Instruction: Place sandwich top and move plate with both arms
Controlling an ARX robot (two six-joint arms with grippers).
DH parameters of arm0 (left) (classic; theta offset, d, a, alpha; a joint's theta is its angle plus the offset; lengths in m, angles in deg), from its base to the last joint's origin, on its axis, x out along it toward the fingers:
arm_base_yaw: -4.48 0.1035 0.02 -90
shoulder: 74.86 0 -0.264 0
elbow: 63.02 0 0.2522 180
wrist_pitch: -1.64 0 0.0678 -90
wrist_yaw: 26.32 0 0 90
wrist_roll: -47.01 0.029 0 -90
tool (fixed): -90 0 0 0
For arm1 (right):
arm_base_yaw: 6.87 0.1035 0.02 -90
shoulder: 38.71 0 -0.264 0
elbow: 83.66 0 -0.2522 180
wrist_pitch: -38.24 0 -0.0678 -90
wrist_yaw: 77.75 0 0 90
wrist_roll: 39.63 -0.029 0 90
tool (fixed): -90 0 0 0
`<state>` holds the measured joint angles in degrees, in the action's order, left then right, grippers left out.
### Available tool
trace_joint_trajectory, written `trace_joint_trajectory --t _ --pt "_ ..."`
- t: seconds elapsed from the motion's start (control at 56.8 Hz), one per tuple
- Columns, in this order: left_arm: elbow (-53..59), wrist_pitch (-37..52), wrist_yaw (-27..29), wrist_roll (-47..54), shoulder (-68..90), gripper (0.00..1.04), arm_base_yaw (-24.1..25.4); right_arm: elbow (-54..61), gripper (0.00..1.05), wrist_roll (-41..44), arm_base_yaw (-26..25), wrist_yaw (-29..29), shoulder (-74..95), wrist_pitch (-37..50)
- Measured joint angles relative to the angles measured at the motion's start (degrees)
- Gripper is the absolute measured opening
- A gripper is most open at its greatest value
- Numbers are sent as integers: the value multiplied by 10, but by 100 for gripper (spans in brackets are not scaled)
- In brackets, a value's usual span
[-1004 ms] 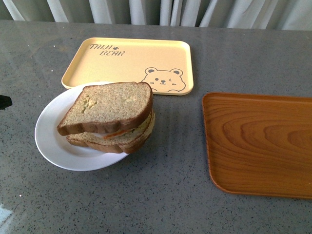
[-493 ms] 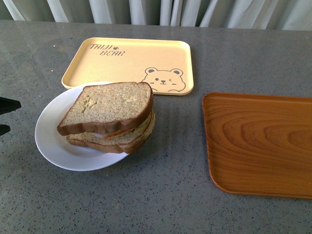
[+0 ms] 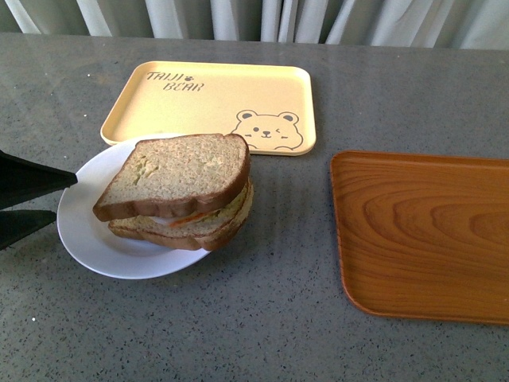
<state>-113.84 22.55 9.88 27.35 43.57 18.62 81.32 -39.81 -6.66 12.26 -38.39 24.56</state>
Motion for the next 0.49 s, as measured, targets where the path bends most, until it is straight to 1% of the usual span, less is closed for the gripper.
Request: trace_joint_trajectory --t 0.352,0.493 --pt "0 49 7 -50 31 96 -21 0 96 0 0 0 0 0" --pt "0 47 12 -51 34 96 -26 0 96 0 0 0 0 0"
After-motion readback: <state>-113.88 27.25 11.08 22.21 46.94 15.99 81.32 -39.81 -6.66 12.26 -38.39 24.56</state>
